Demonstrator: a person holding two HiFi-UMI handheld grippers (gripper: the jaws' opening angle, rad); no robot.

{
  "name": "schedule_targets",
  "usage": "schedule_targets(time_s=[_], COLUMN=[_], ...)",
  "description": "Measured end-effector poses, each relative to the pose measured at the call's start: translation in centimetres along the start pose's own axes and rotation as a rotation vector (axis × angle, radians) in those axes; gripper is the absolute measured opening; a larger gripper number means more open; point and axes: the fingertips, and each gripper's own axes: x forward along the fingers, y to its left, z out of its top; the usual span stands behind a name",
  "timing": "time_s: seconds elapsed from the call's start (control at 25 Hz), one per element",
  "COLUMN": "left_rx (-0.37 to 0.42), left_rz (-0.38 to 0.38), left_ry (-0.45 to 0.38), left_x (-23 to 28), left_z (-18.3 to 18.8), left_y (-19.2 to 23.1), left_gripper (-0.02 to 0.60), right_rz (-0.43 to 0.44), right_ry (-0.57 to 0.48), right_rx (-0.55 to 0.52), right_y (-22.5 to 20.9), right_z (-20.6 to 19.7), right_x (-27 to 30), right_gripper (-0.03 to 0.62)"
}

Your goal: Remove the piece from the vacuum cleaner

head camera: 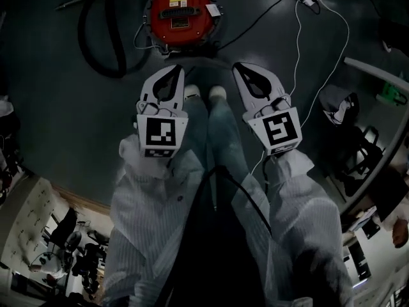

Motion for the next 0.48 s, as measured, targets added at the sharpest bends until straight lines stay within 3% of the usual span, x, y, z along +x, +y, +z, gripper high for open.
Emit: schedule_targets(time_s=[0.24,0.36,0.48], left_rx=[0.284,0.453,0.535], left_rz=[-0.142,-0.189,-0.236], left_ry=[0.205,0.314,0.390], left_x=[10.3,13.6,15.8], left_z=[-11.2,-16.3,-19.3], left_y=[-1.2,-2.0,-2.8], left_gripper=[0.015,0.106,0.152], right_rz=[0.190,0.225,0.255], right_ry=[0.195,0.308,0.366], right_rx=[-0.078,-0.047,0.003], right_y=[-0.5,-1.5,-2.8], right_z=[-12.9,-17.9,-20.0], right_x=[9.3,13.1,16.1], right_gripper=[0.017,0.028,0.048])
